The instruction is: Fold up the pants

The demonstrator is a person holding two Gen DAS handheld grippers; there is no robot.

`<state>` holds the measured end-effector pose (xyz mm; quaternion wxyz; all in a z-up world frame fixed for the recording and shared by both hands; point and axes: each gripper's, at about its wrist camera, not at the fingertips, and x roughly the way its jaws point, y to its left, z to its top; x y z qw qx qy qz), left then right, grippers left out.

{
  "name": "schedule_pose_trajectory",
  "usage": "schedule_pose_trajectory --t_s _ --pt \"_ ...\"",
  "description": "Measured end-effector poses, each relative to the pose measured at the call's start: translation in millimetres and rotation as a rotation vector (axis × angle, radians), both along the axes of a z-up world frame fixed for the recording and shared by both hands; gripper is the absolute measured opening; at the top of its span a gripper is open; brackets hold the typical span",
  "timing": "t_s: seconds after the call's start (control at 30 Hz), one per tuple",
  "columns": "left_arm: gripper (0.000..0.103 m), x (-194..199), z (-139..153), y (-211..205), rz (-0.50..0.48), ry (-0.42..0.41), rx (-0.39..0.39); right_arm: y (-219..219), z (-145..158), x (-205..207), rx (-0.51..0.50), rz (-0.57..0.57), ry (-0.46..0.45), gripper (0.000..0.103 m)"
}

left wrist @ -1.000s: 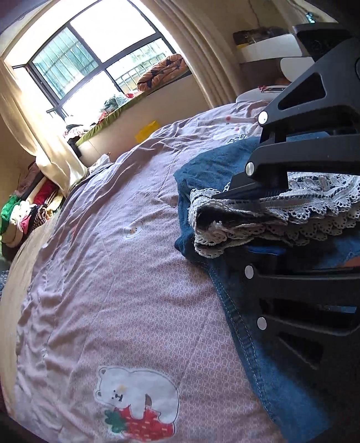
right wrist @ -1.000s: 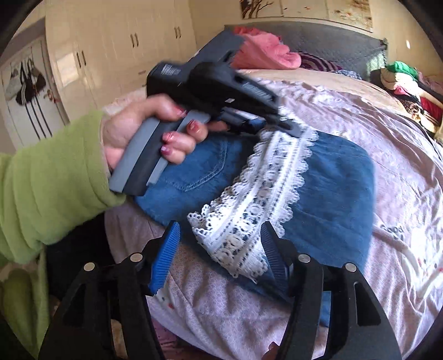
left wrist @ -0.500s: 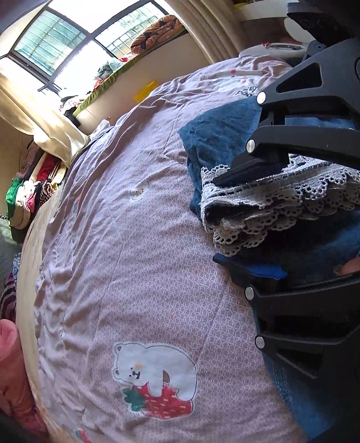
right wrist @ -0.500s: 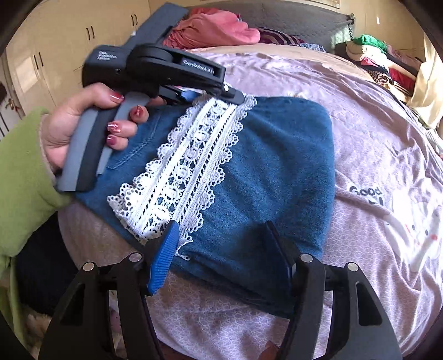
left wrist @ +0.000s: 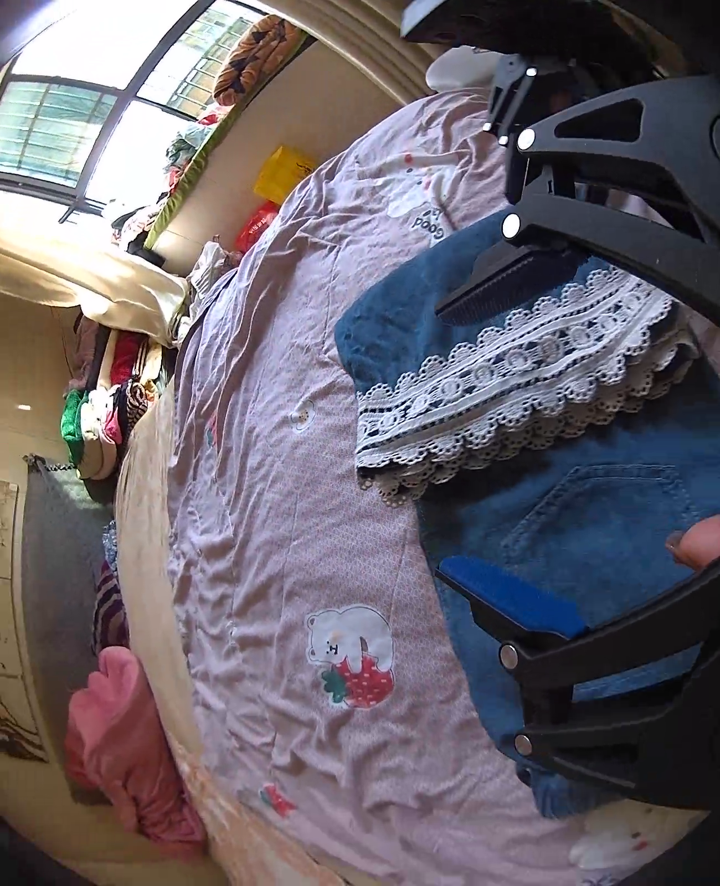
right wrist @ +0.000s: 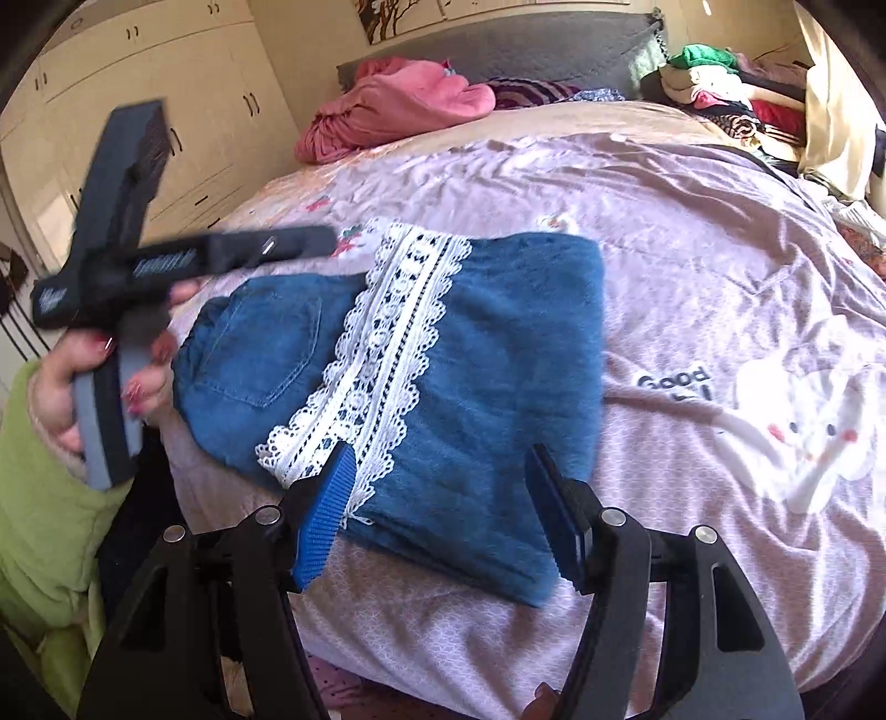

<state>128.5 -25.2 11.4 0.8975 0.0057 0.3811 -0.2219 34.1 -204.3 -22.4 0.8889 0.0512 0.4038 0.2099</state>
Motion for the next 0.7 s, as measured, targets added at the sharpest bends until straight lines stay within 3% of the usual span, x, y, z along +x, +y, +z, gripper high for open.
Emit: schedule_pose_trajectory --t_s 0.23,0.3,0.4,0.5,0.57,0.7 --pt "0.074 -48 -12 -12 0.023 -0.037 0.088 -11 0 0 -0.074 -0.064 -0.016 0.062" --pt "0.043 -58 -18 -18 0.008 -0.007 0.078 -15 1 3 -0.054 -0.079 -0.009 0.062" --pt "0.021 -69 -27 -28 -0.025 0.020 0.086 -17 7 10 -0.051 -0.063 -0.025 0.058" --pt "0.021 -76 -32 -33 -0.037 0.046 0.051 -12 15 24 -0.090 -0.029 -0.049 0.050" --pt "0.021 -78 -37 -39 -0.041 0.039 0.082 -9 17 38 -0.109 -0.018 -0.048 0.050" --pt "0.021 -72 -59 -41 -0.030 0.100 0.120 1 7 68 -0.127 0.012 -0.006 0.050"
